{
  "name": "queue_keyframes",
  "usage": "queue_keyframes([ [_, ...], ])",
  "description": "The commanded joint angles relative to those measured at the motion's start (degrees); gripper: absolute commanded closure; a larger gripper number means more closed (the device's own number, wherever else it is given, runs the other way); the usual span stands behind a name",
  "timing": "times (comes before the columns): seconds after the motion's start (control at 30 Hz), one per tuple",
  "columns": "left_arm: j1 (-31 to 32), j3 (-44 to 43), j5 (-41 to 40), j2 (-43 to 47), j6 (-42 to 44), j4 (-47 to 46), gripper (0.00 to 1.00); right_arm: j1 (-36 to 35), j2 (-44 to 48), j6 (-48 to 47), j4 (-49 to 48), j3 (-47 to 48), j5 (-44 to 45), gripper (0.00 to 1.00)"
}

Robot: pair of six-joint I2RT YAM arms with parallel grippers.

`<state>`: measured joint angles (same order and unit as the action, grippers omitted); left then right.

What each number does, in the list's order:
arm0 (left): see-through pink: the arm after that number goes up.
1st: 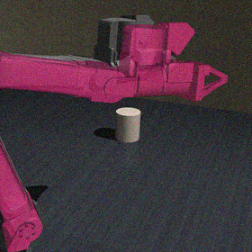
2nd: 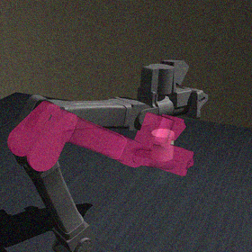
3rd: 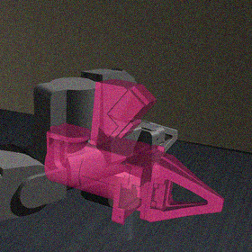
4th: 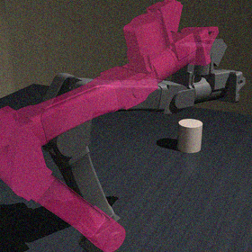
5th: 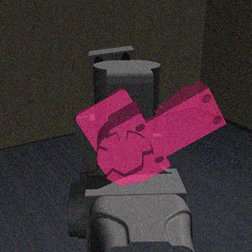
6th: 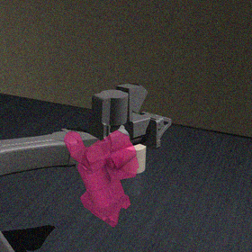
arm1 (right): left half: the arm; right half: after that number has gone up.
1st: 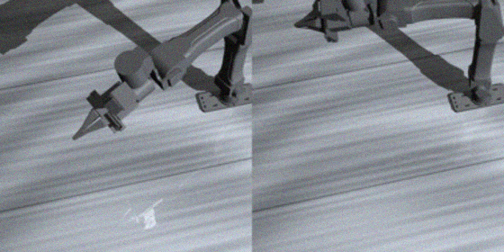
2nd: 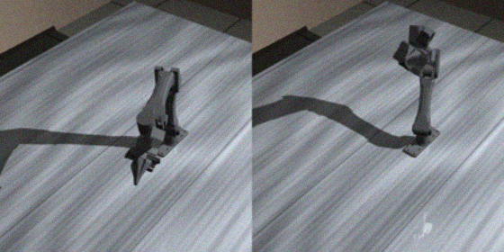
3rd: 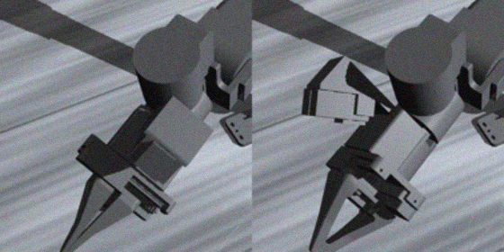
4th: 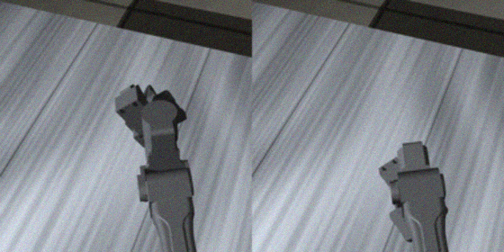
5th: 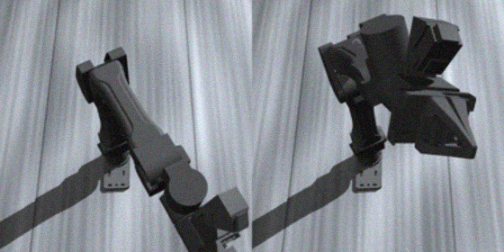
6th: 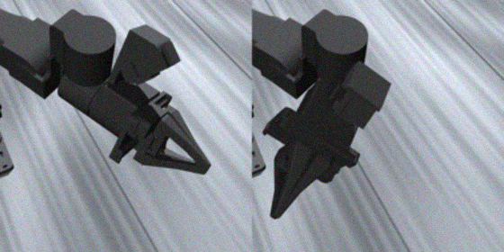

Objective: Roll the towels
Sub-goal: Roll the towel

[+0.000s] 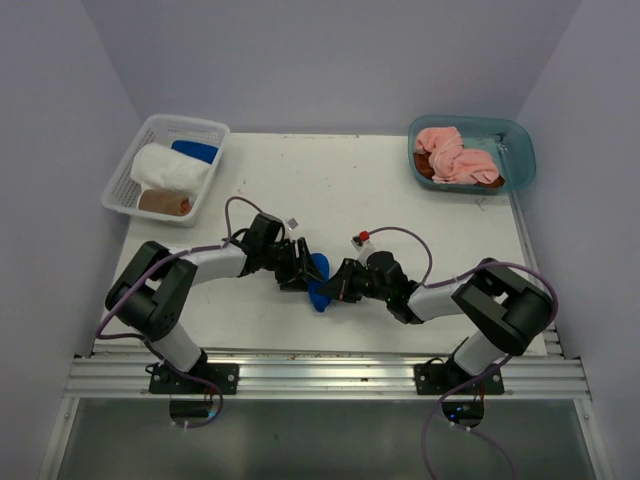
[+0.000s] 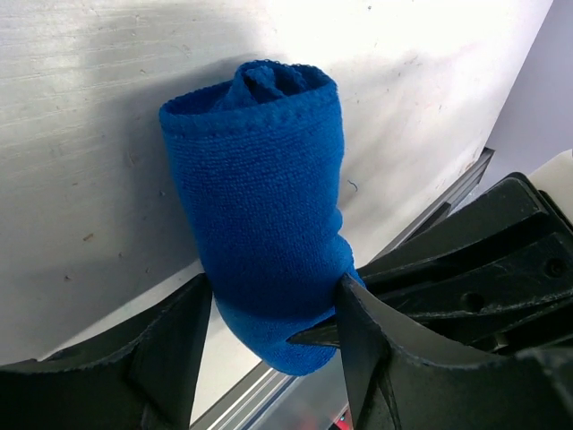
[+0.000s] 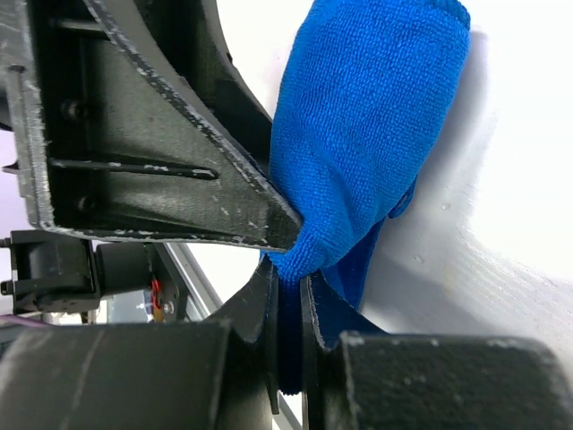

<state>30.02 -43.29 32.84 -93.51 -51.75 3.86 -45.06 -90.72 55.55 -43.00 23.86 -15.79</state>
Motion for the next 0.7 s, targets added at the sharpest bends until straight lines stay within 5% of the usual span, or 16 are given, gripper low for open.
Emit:
queue_keyframes([
  [0.0,0.48,0.75,0.56,-2.2,-1.86,-2.89,0.41,0.15,-0.25,1.4,-6.74,0.4,-1.43,1.0],
  [0.3,1.18,0.31,1.09,-4.66,-3.27,-7.2,0.41,0.15,-2.01,1.84,-7.97,0.4,-2.14,1.0],
  [0.5,1.36,-1.18,1.0,-5.98,-3.27,-7.11,0.57,0.15,-1.83,0.62,-5.43,1.19,-2.4,0.99],
  [0.67,1.36,-3.11,1.7,-5.63,-2.31,-5.27,0.82,0.23,0.1,-1.14,1.76,2.33,-0.56,0.52],
])
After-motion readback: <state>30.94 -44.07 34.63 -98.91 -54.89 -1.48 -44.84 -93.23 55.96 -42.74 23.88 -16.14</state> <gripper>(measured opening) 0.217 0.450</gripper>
